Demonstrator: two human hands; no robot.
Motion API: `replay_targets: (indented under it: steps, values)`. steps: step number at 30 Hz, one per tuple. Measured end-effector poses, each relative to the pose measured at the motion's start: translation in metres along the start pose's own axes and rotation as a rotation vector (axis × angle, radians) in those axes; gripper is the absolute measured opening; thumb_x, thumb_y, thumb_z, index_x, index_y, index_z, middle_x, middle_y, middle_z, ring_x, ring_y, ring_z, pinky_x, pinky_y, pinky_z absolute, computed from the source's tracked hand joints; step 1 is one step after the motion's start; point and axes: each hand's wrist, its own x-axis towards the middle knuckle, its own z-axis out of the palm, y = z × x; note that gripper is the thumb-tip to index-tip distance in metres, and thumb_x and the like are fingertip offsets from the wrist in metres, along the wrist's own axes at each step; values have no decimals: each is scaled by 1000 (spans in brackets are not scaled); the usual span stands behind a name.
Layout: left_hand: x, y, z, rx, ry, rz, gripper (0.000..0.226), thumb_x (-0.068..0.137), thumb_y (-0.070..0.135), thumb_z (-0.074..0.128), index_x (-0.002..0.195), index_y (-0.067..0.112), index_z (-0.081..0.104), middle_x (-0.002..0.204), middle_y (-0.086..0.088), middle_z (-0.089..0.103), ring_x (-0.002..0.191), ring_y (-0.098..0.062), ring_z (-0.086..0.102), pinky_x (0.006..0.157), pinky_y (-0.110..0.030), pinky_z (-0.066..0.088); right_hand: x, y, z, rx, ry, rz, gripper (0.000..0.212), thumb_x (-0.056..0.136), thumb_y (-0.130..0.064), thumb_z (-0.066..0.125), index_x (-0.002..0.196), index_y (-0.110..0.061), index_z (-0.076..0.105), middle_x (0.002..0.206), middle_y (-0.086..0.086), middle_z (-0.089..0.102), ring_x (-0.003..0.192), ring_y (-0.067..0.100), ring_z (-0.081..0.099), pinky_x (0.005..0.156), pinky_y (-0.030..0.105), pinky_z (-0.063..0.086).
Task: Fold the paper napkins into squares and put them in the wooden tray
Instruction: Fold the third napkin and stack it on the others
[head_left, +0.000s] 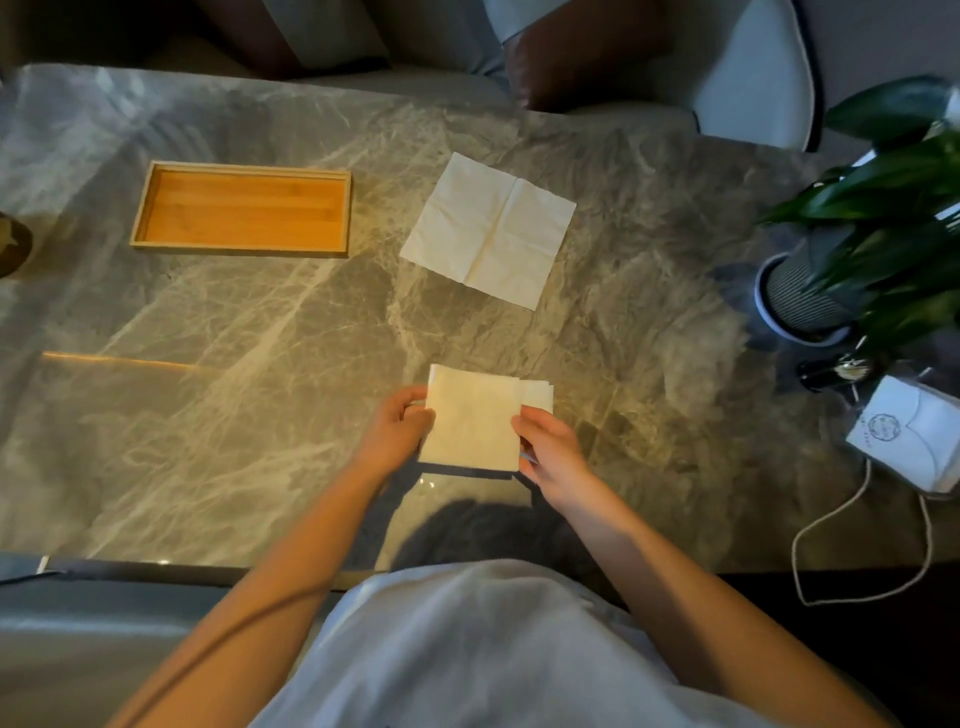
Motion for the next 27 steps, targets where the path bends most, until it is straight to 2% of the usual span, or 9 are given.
replay_targets:
  steps: [3,5,7,10,12,15,19,23,27]
  values:
    - [8,-6,28,53,-1,-7,33,85,-5,42,106,14,60,85,-3,64,81,-19,59,77,-35,49,3,-8,-18,-113,95,-67,17,93,-4,53,91,-14,66,78,2,65,65,9,63,55,22,51]
    - [16,-10,42,135,-5,4,38,82,-9,43,112,10,59,83,-2,64,81,-19,58,75,-32,48,6,-10,-27,-164,131,-116,24,92,-3,54,80,-21,64,75,3,64,56,5,63,48,17,50]
    - [21,-15,54,221,24,3,41,79,-11,44,114,7,58,87,-9,63,83,-22,57,78,-35,49,9,-7,-32,-234,152,-133,24,90,-1,55,79,-21,64,82,7,67,67,12,65,60,26,51]
    - [24,-20,64,318,105,16,39,79,-7,48,112,9,59,85,-3,59,77,-21,54,71,-30,44,18,-2,-32,-305,199,-176,16,86,1,58,89,-13,66,88,9,67,82,21,62,76,35,51]
    - [26,-19,69,321,144,33,39,80,-6,49,114,9,59,89,-3,60,78,-20,54,71,-27,41,24,-1,-32,-340,221,-206,14,84,2,58,91,-6,67,85,10,66,81,23,60,77,37,51]
    - [28,-15,76,297,183,21,38,80,-6,46,113,7,59,95,-5,61,82,-21,55,72,-28,41,33,-3,-33,-401,242,-216,16,83,0,57,92,-5,69,81,7,65,78,21,59,79,40,53]
    - [31,-14,82,307,220,7,39,80,-6,46,114,7,59,92,-4,57,77,-19,52,70,-27,39,38,-6,-36,-457,253,-231,21,85,-1,53,97,-6,69,81,1,62,79,17,57,75,30,47]
    - [34,-19,81,330,208,-15,41,82,-5,46,121,6,54,107,-13,57,83,-18,52,76,-27,41,41,-6,-39,-533,248,-232,23,86,0,49,100,-5,67,82,4,60,80,20,55,77,31,46]
    - [33,-22,79,347,208,5,42,83,-4,48,124,6,52,103,-5,54,79,-13,51,72,-23,41,42,-4,-40,-653,242,-266,23,86,1,50,101,-3,66,91,10,64,86,26,58,82,35,49]
